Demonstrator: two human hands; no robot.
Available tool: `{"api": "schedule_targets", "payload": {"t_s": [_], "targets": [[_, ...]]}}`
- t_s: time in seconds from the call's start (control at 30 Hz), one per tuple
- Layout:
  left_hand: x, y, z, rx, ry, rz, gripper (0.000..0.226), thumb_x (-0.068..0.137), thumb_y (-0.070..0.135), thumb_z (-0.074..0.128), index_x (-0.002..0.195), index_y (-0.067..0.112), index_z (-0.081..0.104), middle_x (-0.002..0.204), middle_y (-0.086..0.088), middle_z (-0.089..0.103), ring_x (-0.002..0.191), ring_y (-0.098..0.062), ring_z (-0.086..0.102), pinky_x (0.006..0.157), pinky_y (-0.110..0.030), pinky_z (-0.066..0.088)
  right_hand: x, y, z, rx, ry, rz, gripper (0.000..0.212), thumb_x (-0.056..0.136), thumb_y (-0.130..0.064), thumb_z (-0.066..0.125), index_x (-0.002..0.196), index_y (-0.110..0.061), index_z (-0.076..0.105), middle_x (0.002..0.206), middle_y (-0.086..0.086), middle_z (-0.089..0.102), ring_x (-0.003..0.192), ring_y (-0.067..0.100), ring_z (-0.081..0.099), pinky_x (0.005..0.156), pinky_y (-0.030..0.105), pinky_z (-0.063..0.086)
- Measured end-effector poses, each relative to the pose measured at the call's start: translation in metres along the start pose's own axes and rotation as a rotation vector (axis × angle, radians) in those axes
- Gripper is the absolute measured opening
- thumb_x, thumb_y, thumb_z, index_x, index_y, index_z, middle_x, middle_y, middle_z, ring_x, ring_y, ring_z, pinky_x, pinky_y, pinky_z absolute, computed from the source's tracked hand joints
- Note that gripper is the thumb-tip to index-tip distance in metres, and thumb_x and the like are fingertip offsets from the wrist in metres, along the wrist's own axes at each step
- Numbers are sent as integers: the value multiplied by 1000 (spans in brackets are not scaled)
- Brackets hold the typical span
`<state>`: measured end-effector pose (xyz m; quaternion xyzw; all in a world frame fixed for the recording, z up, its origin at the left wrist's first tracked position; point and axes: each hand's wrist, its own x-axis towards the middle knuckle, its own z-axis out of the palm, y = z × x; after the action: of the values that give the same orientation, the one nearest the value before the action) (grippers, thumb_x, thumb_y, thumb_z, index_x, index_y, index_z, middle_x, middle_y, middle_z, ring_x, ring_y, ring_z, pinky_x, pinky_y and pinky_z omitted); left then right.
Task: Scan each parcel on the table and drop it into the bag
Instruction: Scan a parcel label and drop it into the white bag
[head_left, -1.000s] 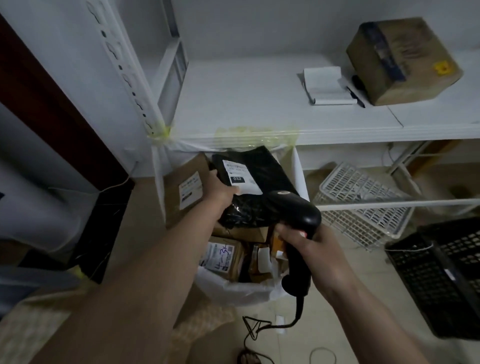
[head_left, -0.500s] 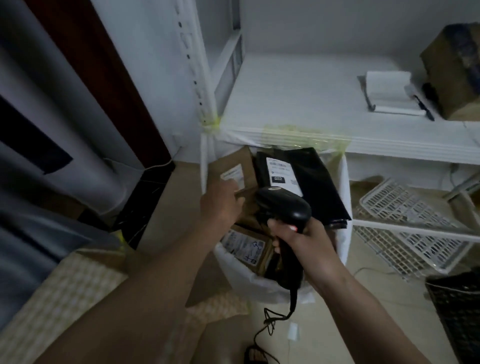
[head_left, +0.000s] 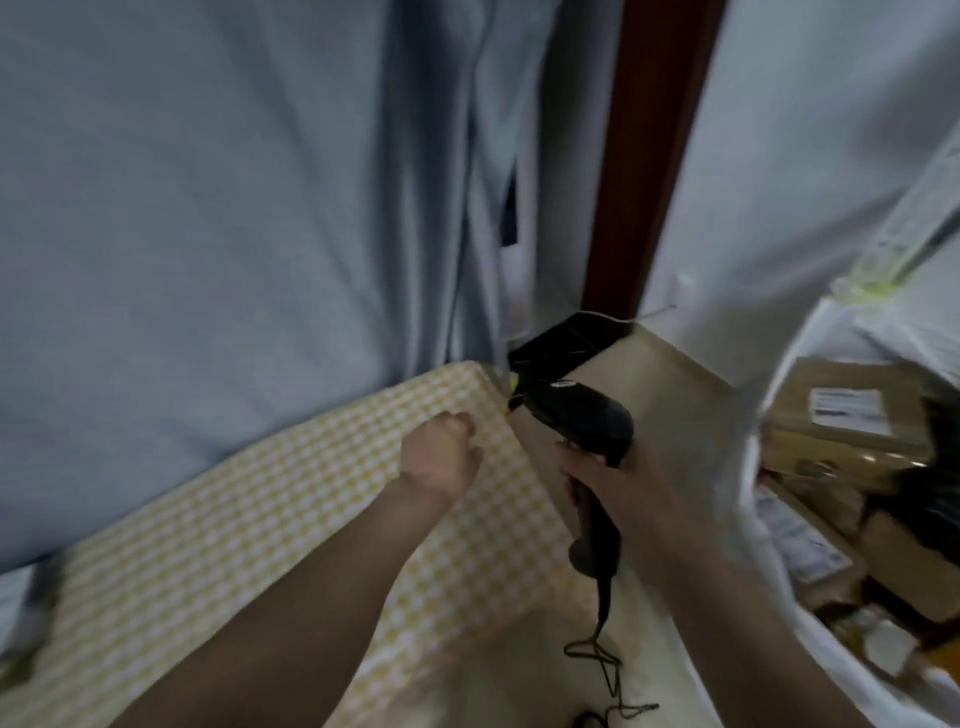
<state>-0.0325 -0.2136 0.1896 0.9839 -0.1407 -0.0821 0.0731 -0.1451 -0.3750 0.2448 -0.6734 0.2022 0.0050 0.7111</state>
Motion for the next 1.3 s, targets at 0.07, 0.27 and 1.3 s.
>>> {"api": "schedule_targets", "payload": {"t_s": [0.07, 0.27, 1.3], "targets": [[-33, -59, -8, -25, 5, -111, 36, 92, 39, 57, 124, 23, 59, 122, -2, 61, 112, -22, 59, 89, -30, 47, -10, 4, 52, -15, -103, 11, 16, 86, -11, 68, 78, 0, 58, 59, 13, 51, 48, 17, 51, 51, 25, 43], [-152, -225, -9, -109, 13, -411, 34, 93, 39, 57, 124, 24, 59, 124, 1, 61, 113, -20, 59, 88, -28, 47, -64, 19, 199, -178, -349, 4, 29, 84, -17, 71, 75, 9, 62, 59, 13, 56, 54, 23, 53, 58, 31, 43], [-346, -596, 15, -325, -32, -1034, 35, 92, 41, 59, 123, 24, 60, 129, -2, 59, 118, -20, 56, 95, -29, 45, -134, 101, 612, -357, -812, 83, 5, 85, -14, 70, 87, -11, 67, 61, 1, 60, 59, 16, 59, 61, 27, 52]]}}
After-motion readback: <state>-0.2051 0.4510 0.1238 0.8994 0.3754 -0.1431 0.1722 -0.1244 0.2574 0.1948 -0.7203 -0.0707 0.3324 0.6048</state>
